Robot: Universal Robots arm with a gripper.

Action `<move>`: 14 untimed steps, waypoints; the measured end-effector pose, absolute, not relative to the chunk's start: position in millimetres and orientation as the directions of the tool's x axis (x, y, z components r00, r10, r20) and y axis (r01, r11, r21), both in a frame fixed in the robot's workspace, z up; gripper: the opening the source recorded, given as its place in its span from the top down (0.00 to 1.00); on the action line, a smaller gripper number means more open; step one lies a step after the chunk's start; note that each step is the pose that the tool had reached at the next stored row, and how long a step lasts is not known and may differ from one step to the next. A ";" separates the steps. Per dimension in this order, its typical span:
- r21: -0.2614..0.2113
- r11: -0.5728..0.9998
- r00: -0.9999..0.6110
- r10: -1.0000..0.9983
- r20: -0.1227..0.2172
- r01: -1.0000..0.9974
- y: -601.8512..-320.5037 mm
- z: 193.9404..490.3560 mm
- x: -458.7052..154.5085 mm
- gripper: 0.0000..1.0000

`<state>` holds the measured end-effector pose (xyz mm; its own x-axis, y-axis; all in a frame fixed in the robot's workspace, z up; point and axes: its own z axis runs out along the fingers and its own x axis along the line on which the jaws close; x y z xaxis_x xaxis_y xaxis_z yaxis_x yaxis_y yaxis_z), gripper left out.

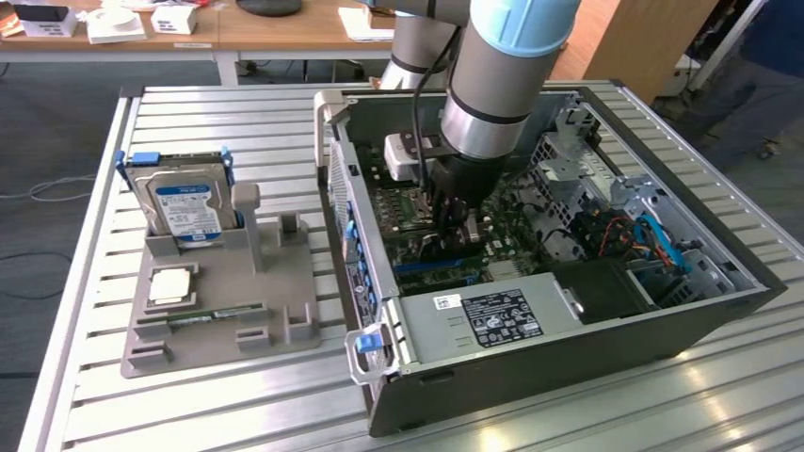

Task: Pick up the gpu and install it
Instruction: 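Insert the gpu into the slot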

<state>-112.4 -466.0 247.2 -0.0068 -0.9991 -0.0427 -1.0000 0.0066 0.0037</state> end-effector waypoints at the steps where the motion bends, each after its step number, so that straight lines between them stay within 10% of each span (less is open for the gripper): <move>1: 0.004 0.008 -0.008 -0.999 -0.043 -1.000 -466.0 247.2 -112.4 0.73; 14: 0.004 0.018 -0.019 -0.999 -0.043 -1.000 -466.0 246.2 -112.4 0.73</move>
